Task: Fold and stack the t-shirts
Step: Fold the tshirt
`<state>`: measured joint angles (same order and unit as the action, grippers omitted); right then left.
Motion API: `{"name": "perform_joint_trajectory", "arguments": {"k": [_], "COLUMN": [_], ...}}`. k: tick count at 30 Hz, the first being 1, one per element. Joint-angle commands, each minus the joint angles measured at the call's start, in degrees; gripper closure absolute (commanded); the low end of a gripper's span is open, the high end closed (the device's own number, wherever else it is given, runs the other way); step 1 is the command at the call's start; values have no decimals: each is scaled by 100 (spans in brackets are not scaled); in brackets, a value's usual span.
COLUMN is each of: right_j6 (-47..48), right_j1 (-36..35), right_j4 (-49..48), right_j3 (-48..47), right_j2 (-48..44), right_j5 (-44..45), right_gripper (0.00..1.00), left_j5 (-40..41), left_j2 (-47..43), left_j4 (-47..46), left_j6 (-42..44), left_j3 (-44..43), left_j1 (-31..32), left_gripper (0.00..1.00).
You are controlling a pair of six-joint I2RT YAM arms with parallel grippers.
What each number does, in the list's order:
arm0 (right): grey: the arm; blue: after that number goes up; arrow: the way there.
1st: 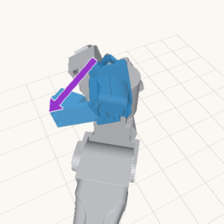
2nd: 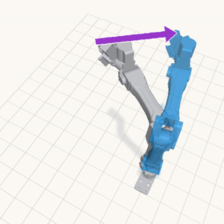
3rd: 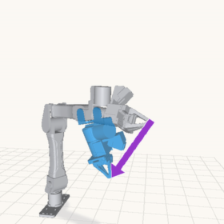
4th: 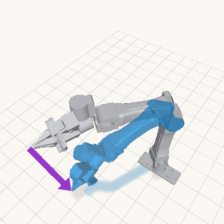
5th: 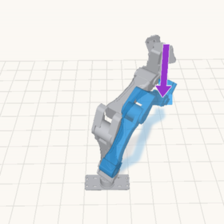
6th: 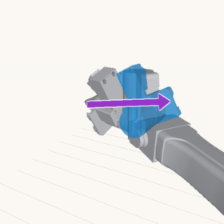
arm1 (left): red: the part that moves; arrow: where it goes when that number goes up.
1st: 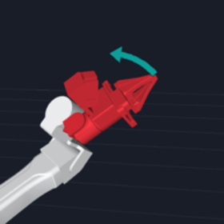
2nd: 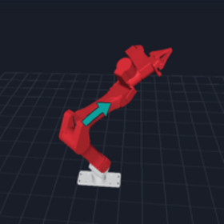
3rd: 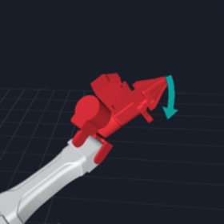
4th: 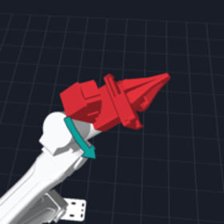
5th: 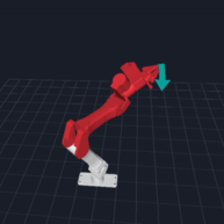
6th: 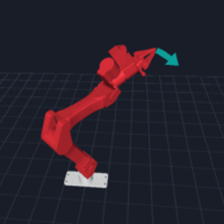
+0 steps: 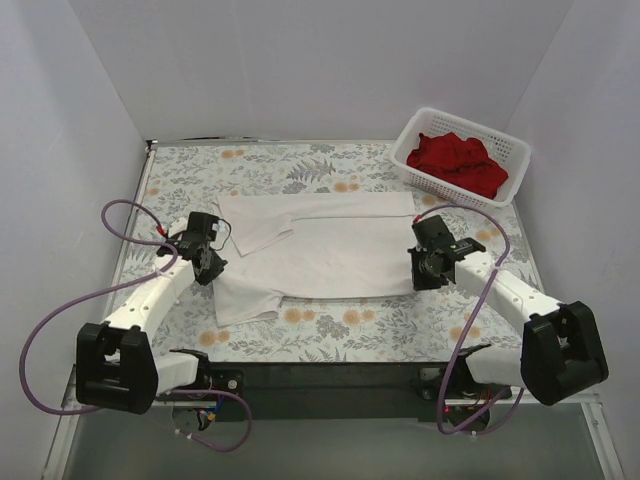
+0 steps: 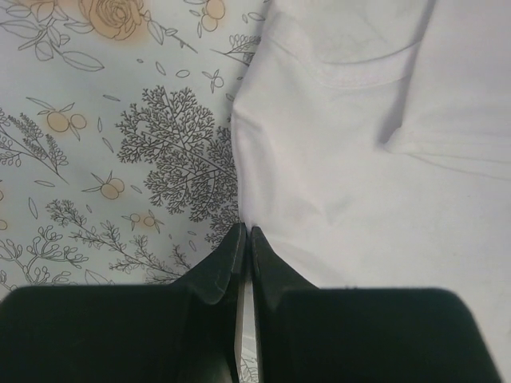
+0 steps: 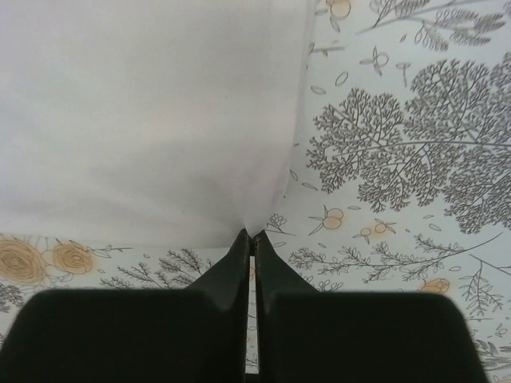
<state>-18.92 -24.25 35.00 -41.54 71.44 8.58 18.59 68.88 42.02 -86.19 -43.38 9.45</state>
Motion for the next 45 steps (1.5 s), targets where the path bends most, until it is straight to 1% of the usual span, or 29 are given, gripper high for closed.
{"name": "perform_joint_trajectory", "arguments": {"k": [1,8,12,17,22,31,45], "right_j6": [318,608,705,670,538,477,424], "right_j1": [140,403,623,799,808,931,966], "right_j4": [200,209,209,95,-108,-266,-644], "right_j3": [-704,-1478,-1760,-1954,-2130,-2420,-2543], "right_j2": [238,774,1126,1539,1802,2172,2770], "right_j5": [-67,-49,-41,4,-5,170,276], "right_gripper": [99,99,99,99,99,99,99], "left_j5": [-66,-145,-198,-198,-154,-145,-57], "left_j2": [230,828,1206,1628,1944,2305,2648], "left_j4": [114,-115,-212,-343,-537,-739,-1117], "left_j6": [67,252,313,340,314,261,129], "left_j3": [-373,-935,-1330,-1718,-1990,-2140,-2026], "left_j1": [-49,-189,-330,-418,-418,-418,-418], "left_gripper": [100,100,100,100,100,100,100]}}
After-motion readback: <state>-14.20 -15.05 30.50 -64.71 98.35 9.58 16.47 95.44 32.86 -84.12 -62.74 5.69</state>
